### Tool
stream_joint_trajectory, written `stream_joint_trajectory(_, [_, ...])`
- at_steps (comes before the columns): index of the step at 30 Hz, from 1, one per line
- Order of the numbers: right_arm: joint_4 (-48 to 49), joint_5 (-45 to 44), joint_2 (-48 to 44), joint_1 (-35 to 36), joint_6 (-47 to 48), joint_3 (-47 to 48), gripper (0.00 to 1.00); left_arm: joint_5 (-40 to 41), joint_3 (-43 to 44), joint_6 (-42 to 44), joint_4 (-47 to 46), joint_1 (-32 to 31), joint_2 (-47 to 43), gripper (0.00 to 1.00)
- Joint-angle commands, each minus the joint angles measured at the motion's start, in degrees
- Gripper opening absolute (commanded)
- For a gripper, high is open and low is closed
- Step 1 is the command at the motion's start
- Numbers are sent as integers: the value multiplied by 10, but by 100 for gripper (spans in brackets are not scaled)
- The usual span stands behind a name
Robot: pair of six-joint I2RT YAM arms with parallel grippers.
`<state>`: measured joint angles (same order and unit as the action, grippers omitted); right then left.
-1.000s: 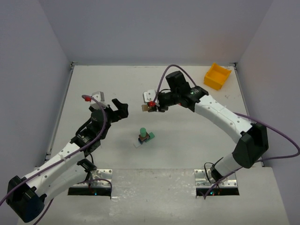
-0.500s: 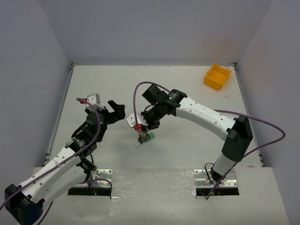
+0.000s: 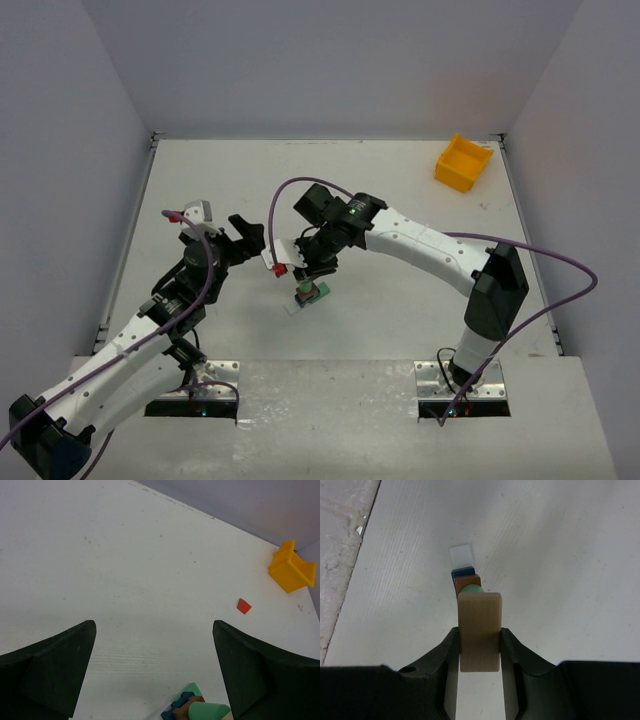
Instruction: Build the wood block tower
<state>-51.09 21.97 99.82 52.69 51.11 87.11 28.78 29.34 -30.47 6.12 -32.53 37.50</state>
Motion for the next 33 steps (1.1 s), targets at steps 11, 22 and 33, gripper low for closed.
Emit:
stream_joint_trajectory(11, [-3, -11, 24, 11, -15, 37, 28, 7, 10, -4, -13, 0, 3, 100])
stream_joint_trajectory(22, [-14, -9, 36, 14, -9, 46, 31, 5, 9, -3, -14, 1, 5, 100])
stream_joint_trajectory(33, [-17, -2, 39, 15, -2, 42, 36, -1, 10, -2, -18, 0, 12, 100])
